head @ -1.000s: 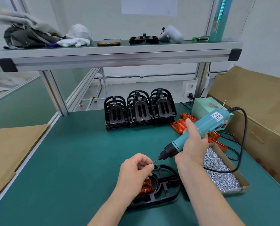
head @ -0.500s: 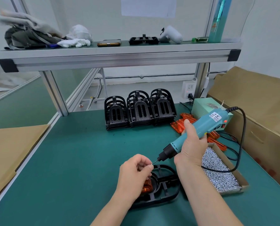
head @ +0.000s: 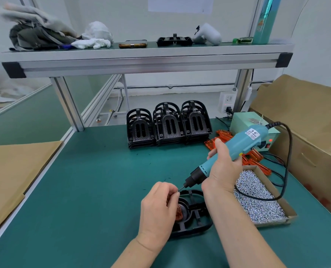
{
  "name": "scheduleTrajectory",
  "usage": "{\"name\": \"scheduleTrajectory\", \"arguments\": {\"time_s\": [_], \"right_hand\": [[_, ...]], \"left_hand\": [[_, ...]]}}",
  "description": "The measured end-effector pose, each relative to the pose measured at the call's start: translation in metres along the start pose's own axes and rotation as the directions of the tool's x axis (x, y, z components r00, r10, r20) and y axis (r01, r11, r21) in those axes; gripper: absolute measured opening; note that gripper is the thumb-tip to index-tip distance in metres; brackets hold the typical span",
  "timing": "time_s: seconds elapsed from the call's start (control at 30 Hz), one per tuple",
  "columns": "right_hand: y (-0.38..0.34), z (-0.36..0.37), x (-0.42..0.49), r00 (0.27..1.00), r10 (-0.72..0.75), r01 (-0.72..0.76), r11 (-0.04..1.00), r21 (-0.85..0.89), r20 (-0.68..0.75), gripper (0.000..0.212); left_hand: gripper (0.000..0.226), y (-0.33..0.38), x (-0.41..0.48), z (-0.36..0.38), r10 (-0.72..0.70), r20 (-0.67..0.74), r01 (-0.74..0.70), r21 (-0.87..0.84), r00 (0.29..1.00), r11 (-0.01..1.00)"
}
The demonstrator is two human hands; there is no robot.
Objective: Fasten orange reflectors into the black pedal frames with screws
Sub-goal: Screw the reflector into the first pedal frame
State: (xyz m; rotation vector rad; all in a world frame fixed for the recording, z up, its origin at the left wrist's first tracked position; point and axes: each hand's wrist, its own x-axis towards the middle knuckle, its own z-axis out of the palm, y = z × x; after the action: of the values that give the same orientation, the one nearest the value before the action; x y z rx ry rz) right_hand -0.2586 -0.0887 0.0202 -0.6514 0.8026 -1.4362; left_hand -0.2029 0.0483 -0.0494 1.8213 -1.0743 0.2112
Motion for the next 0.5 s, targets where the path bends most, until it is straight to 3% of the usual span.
{"name": "scheduleTrajectory", "arguments": {"time_s": [0.17, 0.27, 0.37, 0.5], "right_hand": [[0.001, 0.003, -0.006, 0.994, -0.076, 0.077, 0.997, -0.009, 0.076, 0.02], [0.005, 0.0, -0.01, 0.978, -0.136, 0.146, 0.988, -0.056, 0.161, 0.019], [0.011, -0.003, -0.018, 0.954, -0.165, 0.2, 0.973, -0.118, 0.251, 0.017], [0.016, -0.007, -0.024, 0.923, -0.189, 0.263, 0.946, -0.191, 0.334, 0.011]], "left_hand": [[0.023, -0.009, 0.001, -0.014, -0.06, 0.112, 0.058, 0.025, 0.992, 0.998], [0.064, -0.021, -0.001, -0.027, -0.076, 0.266, 0.059, 0.071, 0.961, 0.996], [0.113, -0.035, -0.006, -0.033, -0.073, 0.514, -0.006, 0.151, 0.855, 0.989], [0.125, -0.047, -0.01, -0.031, -0.084, 0.584, -0.044, 0.201, 0.807, 0.979]]}}
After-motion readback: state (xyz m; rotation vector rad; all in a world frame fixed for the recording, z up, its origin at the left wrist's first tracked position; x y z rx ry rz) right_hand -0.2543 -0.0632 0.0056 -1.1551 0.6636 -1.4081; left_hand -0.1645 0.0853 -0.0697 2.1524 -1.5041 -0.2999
